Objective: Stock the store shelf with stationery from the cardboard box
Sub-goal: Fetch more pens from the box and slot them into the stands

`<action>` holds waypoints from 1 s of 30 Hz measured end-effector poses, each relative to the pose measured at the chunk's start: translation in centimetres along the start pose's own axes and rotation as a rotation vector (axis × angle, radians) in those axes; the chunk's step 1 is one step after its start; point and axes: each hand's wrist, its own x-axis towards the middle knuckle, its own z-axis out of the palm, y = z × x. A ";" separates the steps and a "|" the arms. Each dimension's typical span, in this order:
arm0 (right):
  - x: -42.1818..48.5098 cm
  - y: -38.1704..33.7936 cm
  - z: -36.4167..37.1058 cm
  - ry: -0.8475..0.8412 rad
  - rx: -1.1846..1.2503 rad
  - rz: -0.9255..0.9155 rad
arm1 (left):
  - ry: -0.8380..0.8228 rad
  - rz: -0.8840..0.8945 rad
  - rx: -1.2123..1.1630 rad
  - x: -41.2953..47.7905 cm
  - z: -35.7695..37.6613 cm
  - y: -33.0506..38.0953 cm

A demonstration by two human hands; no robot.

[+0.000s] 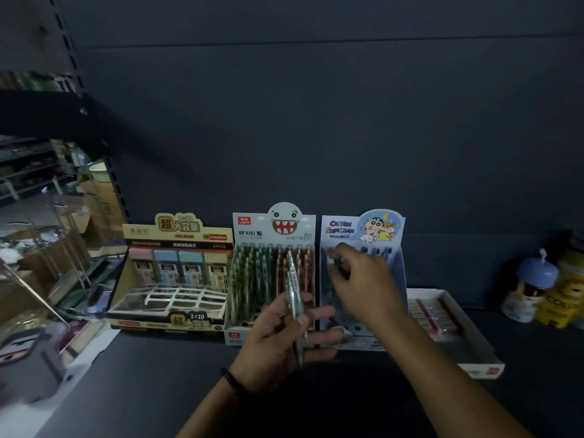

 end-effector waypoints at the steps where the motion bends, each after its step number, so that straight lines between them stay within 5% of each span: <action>1: 0.2 -0.1 -0.2 -0.016 0.008 0.014 | 0.012 -0.005 0.004 0.0 0.1 0.0; 7: -0.5 -2.2 -2.1 0.095 0.270 0.046 | 0.138 0.009 0.020 -0.1 0.6 -0.1; 10: -0.8 -3.8 -2.6 -0.004 0.468 0.002 | 0.145 0.013 0.058 -0.2 1.0 -0.2; 20: -0.1 -6.2 -2.6 -0.174 0.599 -0.076 | 0.079 0.115 0.346 -2.3 -0.5 2.7; 26: 0.5 -7.7 -1.0 0.123 0.551 -0.040 | 0.331 0.408 0.734 -4.0 -4.6 2.9; 30: 0.3 -8.5 1.0 0.179 0.457 -0.040 | 0.477 0.419 0.513 -4.3 -6.3 2.4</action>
